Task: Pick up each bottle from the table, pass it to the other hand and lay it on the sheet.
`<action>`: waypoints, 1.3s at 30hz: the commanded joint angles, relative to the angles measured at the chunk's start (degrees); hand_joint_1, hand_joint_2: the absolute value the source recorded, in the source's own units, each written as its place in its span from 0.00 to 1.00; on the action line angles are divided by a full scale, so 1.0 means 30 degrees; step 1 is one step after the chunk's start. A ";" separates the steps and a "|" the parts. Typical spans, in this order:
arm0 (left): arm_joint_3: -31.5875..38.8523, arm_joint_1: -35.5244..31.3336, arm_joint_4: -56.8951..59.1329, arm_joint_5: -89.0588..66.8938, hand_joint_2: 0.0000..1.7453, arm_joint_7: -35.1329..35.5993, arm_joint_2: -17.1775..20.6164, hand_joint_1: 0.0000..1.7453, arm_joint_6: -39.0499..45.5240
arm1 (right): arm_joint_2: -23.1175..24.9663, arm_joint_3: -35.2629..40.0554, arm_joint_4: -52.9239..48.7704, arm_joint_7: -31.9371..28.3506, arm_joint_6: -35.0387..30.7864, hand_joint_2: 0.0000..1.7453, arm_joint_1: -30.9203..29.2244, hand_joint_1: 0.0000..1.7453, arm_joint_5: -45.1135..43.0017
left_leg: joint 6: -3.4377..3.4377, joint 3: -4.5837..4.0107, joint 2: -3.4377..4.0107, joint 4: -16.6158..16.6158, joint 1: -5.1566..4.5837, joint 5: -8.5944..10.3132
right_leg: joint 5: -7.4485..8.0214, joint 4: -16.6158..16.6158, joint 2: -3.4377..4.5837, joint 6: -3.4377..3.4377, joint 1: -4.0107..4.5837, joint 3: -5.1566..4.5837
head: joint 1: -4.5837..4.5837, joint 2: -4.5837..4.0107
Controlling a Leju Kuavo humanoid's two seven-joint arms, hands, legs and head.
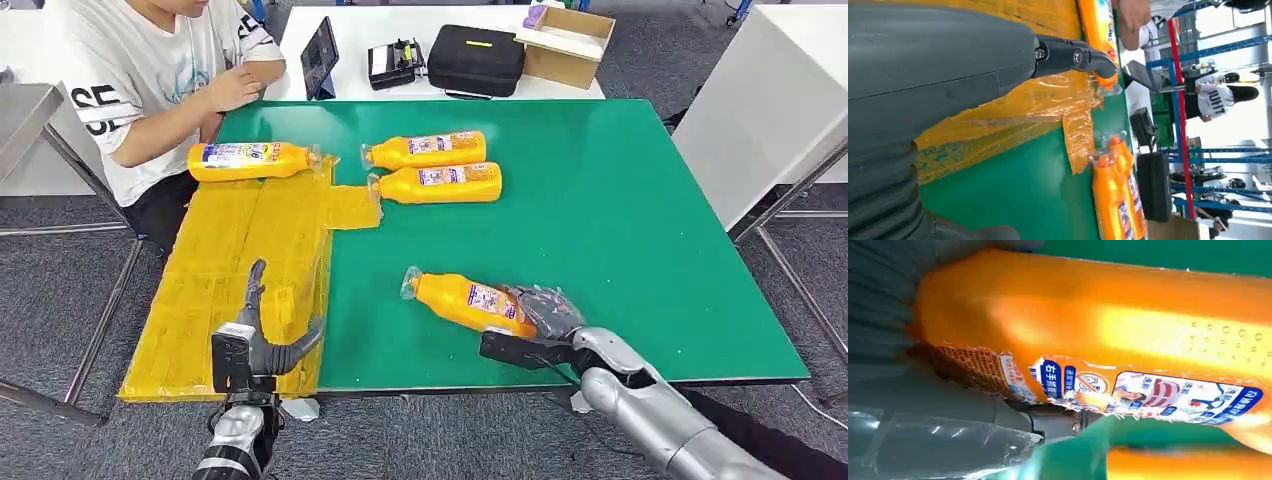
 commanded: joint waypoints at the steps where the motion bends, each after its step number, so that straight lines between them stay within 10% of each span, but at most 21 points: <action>1: 0.0324 0.0993 -0.1614 0.0046 1.00 0.0531 -0.0091 0.00 -0.0322 | 0.4642 -0.5147 -0.2485 -0.0112 -0.2149 1.00 0.2248 1.00 0.1633 | -0.0035 0.0013 0.0087 0.0022 0.0049 -0.0077 | -0.0042 0.0010 0.0063 -0.0112 0.0065 0.0000 | 0.0000 0.0000; 11: -0.2856 0.3492 -0.6061 0.4836 1.00 0.4370 0.0540 0.00 -0.6487 | 1.0807 -1.0654 -0.6149 -0.5843 -1.3184 1.00 0.4753 1.00 0.0623 | -0.0035 -0.0075 -0.0015 0.0029 0.0098 -0.0075 | -0.0085 0.0017 -0.0045 -0.0119 0.0081 -0.0077 | -0.0007 0.0000; 22: -0.6929 0.3132 -0.5631 0.9201 1.00 0.5064 0.2727 0.00 -1.1537 | 1.2219 -0.8734 0.2557 -1.0484 -1.2278 1.00 0.4378 0.98 0.0587 | -0.0027 -0.0079 -0.0036 -0.0044 0.0083 -0.0021 | -0.0049 -0.0060 -0.0051 -0.0029 0.0059 -0.0076 | 0.0000 0.0000; 39: -0.8014 0.2686 -0.4437 1.0422 1.00 0.5760 0.3217 0.00 -1.2268 | 1.3542 -0.6093 0.8116 -0.9977 -1.3184 1.00 0.2926 1.00 0.2581 | -0.0039 -0.0047 -0.0002 -0.0037 0.0103 -0.0044 | -0.0071 -0.0051 -0.0032 -0.0069 0.0084 -0.0057 | 0.0000 0.0000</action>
